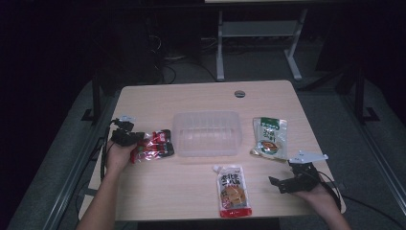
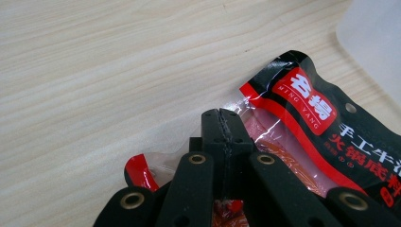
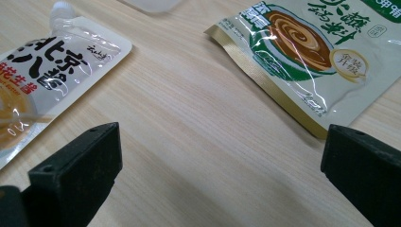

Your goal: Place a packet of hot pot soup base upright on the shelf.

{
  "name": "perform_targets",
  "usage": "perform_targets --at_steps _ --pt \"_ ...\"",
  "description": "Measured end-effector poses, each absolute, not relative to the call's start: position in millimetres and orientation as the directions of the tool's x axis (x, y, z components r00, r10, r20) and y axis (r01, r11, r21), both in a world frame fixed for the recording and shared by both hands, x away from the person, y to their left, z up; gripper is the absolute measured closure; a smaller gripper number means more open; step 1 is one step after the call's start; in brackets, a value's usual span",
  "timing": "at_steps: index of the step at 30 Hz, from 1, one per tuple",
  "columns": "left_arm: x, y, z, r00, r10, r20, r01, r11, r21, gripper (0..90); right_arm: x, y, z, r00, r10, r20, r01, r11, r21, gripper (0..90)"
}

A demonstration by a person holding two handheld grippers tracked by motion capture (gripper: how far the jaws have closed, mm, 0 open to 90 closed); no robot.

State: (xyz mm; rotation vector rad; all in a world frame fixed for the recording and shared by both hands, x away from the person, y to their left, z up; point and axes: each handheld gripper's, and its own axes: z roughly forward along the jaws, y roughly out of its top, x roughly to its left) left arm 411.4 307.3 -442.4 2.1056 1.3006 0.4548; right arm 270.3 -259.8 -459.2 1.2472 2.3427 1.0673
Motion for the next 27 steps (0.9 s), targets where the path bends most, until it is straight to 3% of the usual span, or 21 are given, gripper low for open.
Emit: perform_targets --at_steps 18,27 --pt "366.2 304.3 -446.6 0.519 0.847 -0.117 0.705 -0.346 0.619 89.8 270.1 -258.7 -458.1 -0.593 0.8 0.087 0.593 0.361 0.719 0.0" --pt "336.7 298.0 -444.2 0.532 0.84 -0.111 0.709 -0.369 0.601 89.8 269.1 -257.8 -456.2 -0.595 0.799 0.083 0.587 0.361 0.724 0.0"
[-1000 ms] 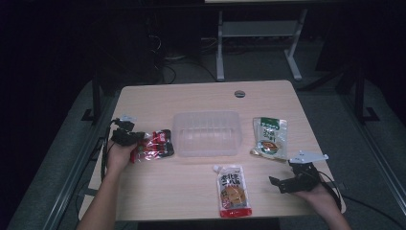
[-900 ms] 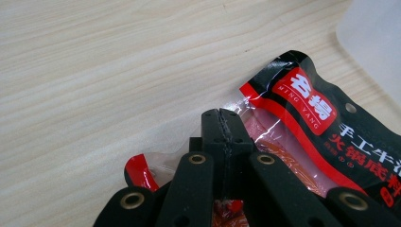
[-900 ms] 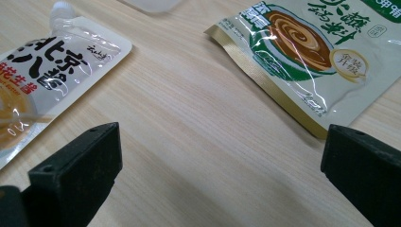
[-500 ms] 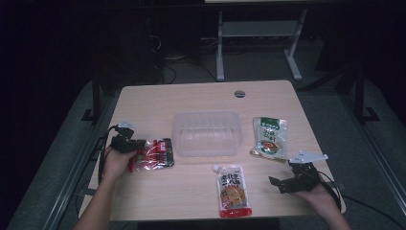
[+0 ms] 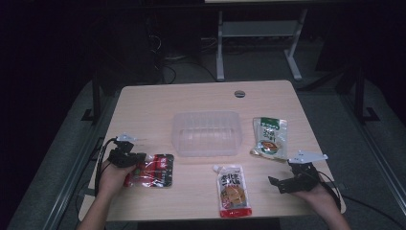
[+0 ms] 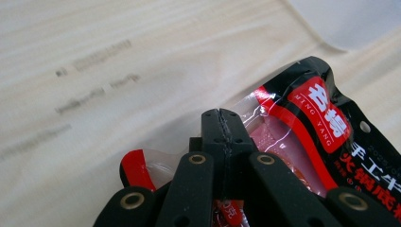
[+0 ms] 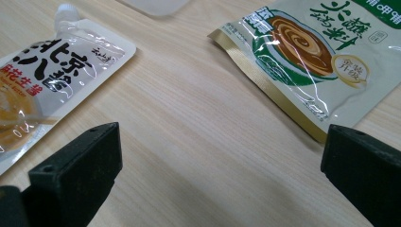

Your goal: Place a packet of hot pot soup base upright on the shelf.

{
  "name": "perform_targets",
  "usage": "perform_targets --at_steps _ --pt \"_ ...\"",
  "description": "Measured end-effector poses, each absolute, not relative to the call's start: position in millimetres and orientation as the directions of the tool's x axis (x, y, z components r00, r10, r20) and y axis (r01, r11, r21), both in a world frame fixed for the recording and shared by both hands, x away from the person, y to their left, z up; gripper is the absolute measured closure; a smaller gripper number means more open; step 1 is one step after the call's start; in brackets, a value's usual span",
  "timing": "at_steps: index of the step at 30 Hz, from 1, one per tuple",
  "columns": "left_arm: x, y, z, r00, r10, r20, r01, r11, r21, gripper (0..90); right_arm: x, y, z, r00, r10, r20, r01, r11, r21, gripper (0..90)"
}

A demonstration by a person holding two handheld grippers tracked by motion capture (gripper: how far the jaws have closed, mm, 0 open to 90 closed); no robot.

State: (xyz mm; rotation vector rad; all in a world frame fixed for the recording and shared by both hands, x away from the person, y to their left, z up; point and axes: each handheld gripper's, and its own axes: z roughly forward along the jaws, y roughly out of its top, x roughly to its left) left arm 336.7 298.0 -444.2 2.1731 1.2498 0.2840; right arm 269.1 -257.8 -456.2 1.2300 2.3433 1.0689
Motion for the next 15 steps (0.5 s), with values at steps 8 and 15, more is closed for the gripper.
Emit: perform_targets --at_steps 8,15 --pt "314.8 302.8 -439.5 0.529 0.839 -0.126 0.707 -0.354 0.612 89.8 267.6 -254.5 -454.0 -0.599 0.797 0.077 0.578 0.364 0.731 0.0" --pt "292.9 326.8 -433.4 0.49 0.865 -0.109 0.705 -0.32 0.633 89.8 267.4 -253.6 -454.6 -0.598 0.797 0.081 0.583 0.364 0.726 0.0"
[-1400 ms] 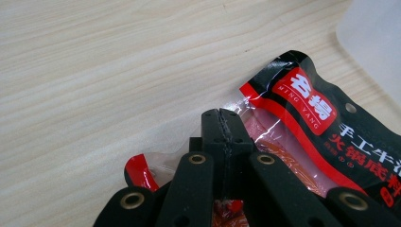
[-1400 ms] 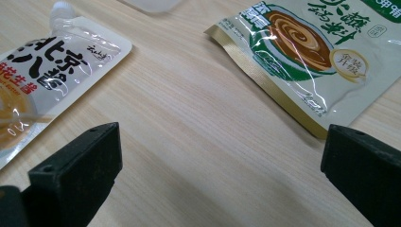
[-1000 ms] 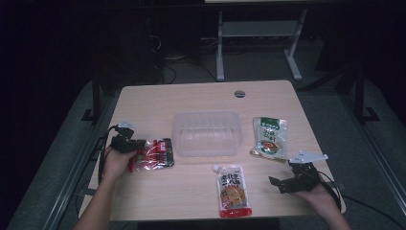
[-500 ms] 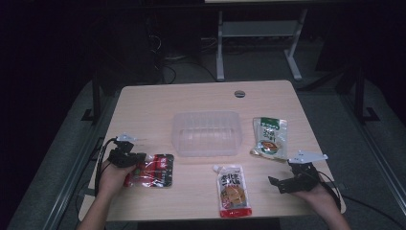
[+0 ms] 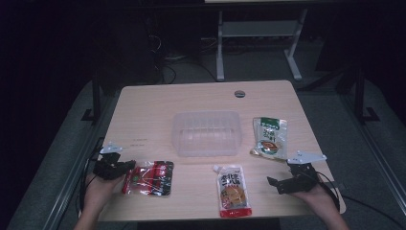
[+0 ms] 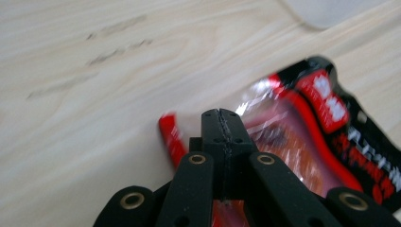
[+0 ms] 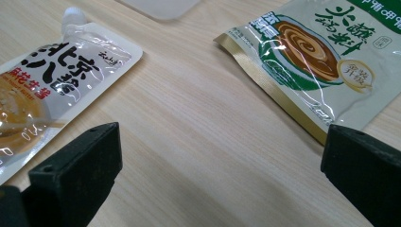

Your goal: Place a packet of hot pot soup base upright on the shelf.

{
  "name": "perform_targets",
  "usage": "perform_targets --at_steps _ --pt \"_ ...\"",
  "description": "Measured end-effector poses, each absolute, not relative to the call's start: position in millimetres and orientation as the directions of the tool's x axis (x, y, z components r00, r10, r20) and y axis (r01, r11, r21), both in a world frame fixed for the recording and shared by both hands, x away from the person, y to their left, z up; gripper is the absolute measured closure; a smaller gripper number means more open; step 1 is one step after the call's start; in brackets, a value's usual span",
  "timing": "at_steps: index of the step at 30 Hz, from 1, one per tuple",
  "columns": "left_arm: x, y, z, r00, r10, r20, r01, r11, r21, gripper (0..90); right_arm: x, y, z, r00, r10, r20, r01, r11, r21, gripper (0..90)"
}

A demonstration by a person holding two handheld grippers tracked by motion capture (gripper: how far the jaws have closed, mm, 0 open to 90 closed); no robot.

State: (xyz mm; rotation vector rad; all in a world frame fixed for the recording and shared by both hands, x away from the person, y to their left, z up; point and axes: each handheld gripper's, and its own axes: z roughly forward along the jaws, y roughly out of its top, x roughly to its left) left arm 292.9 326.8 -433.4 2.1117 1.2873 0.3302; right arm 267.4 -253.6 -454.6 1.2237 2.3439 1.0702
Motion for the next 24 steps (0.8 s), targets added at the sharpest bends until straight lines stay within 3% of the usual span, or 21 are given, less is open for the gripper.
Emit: perform_targets --at_steps 6,16,24 --pt "285.5 327.9 -443.1 0.509 0.852 -0.122 0.726 -0.348 0.593 89.8 267.4 -252.1 -454.1 -0.604 0.793 0.074 0.577 0.372 0.727 0.0" --pt "289.5 287.5 -443.3 0.622 0.778 -0.091 0.661 -0.46 0.593 89.7 267.5 -251.1 -454.5 -0.603 0.793 0.086 0.589 0.37 0.719 0.0" --pt "296.3 268.4 -443.8 0.654 0.751 -0.093 0.643 -0.487 0.591 89.7 267.8 -250.6 -454.8 -0.608 0.789 0.082 0.583 0.374 0.721 0.0"
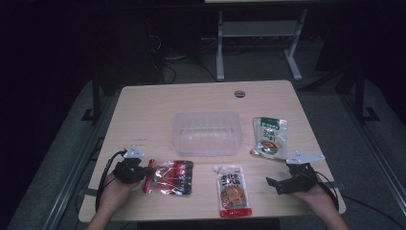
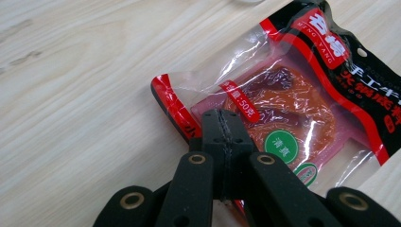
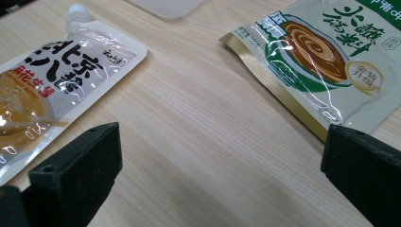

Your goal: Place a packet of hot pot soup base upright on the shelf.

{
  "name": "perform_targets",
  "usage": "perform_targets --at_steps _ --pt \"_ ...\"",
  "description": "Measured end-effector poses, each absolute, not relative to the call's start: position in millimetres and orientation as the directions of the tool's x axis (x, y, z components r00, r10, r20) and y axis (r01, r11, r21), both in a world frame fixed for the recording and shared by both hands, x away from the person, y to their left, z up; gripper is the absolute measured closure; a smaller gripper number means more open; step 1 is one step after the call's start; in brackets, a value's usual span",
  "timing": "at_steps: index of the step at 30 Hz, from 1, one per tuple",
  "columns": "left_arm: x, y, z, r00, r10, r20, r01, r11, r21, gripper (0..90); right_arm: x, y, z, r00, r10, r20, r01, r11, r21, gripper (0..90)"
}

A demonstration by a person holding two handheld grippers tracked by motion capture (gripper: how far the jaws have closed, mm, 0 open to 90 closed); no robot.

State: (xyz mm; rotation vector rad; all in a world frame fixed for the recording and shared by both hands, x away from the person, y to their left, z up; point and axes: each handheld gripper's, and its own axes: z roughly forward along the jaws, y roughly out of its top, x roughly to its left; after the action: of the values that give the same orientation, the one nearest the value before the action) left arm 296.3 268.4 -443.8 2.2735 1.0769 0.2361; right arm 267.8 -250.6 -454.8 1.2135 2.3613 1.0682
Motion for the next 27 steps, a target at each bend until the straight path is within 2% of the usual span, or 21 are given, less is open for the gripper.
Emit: perform_targets --at_steps 3,11,19,21,27 --pt "291.6 261.4 -445.1 0.674 0.729 -0.115 0.636 -0.495 0.592 89.7 266.7 -249.1 -453.0 -0.616 0.784 0.083 0.574 0.373 0.729 0.0" --pt "291.4 248.6 -445.2 0.698 0.709 -0.102 0.614 -0.519 0.595 89.5 266.1 -236.3 -446.9 -0.642 0.761 0.096 0.554 0.373 0.744 0.0" --pt "288.1 250.4 -434.7 0.698 0.713 -0.07 0.589 -0.516 0.622 89.6 267.4 -198.1 -435.6 -0.715 0.688 0.124 0.512 0.393 0.764 0.0" --pt "287.2 252.3 -434.6 0.696 0.715 -0.064 0.59 -0.52 0.618 89.6 268.1 -188.8 -432.9 -0.735 0.666 0.13 0.498 0.399 0.77 3.2" --pt "288.5 253.3 -440.2 0.696 0.716 -0.064 0.6 -0.529 0.6 89.7 273.7 -158.8 -429.5 -0.776 0.613 0.147 0.475 0.415 0.776 4.8"
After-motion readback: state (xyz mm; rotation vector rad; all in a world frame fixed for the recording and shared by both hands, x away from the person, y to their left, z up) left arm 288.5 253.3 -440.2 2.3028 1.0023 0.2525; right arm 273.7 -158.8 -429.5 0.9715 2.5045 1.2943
